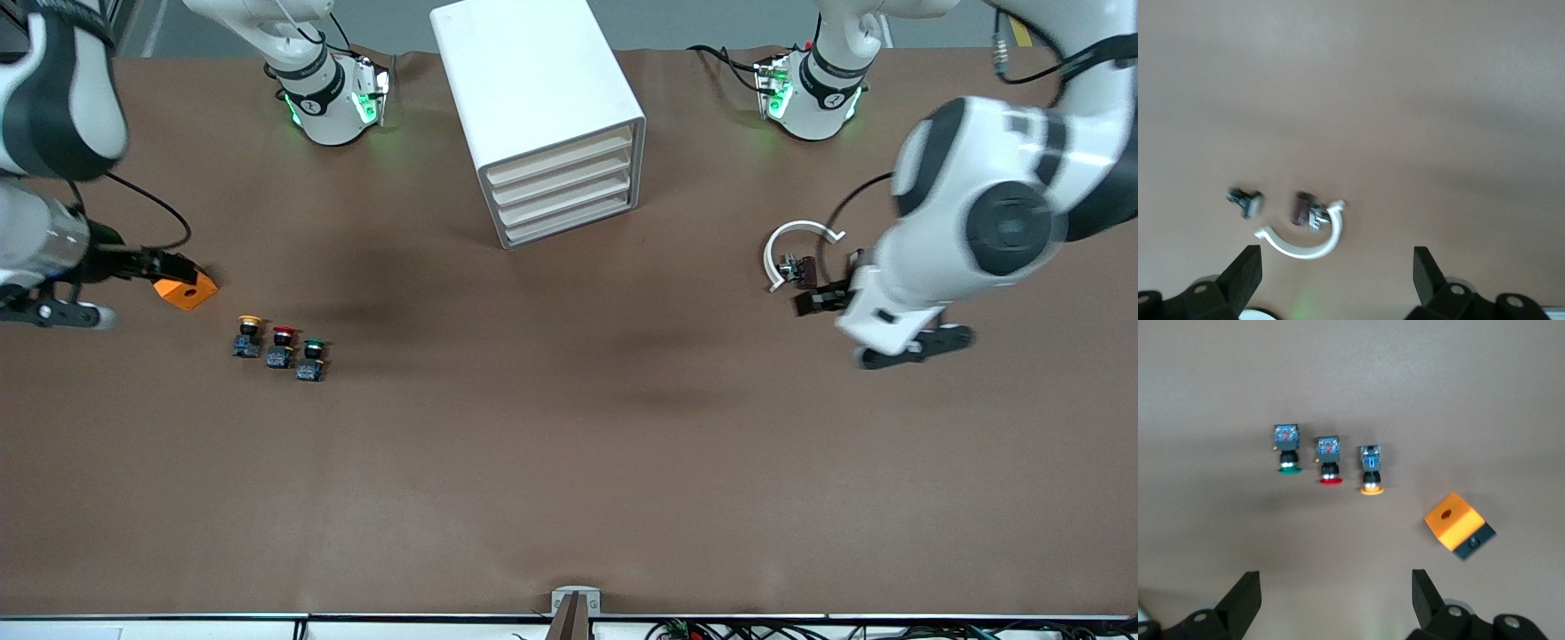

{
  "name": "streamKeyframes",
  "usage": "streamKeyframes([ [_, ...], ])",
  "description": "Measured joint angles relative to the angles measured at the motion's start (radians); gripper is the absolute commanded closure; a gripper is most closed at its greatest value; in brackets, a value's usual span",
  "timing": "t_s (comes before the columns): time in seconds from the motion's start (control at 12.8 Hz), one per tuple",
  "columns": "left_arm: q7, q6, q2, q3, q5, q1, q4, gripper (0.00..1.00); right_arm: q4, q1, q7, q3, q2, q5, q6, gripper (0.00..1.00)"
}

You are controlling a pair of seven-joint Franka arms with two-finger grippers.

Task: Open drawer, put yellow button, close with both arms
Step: 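Reach the right gripper to the yellow button while the left gripper reaches the cabinet, then grasp the yellow button with the right gripper while the left gripper grips the drawer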

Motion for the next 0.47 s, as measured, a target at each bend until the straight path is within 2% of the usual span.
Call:
streamKeyframes([
  [0.23, -0.264, 0.000, 0.050, -0.003, -0.012, -0.116, 0.001, 0.00, -0.143, -0.035, -0.019, 0.000, 0.031, -0.001, 0.200, 0.00],
  [0.47, -0.506, 0.000, 0.095, -0.002, -0.140, -0.180, 0.004, 0.00, -0.172, -0.073, -0.075, 0.000, 0.129, -0.002, 0.310, 0.00],
])
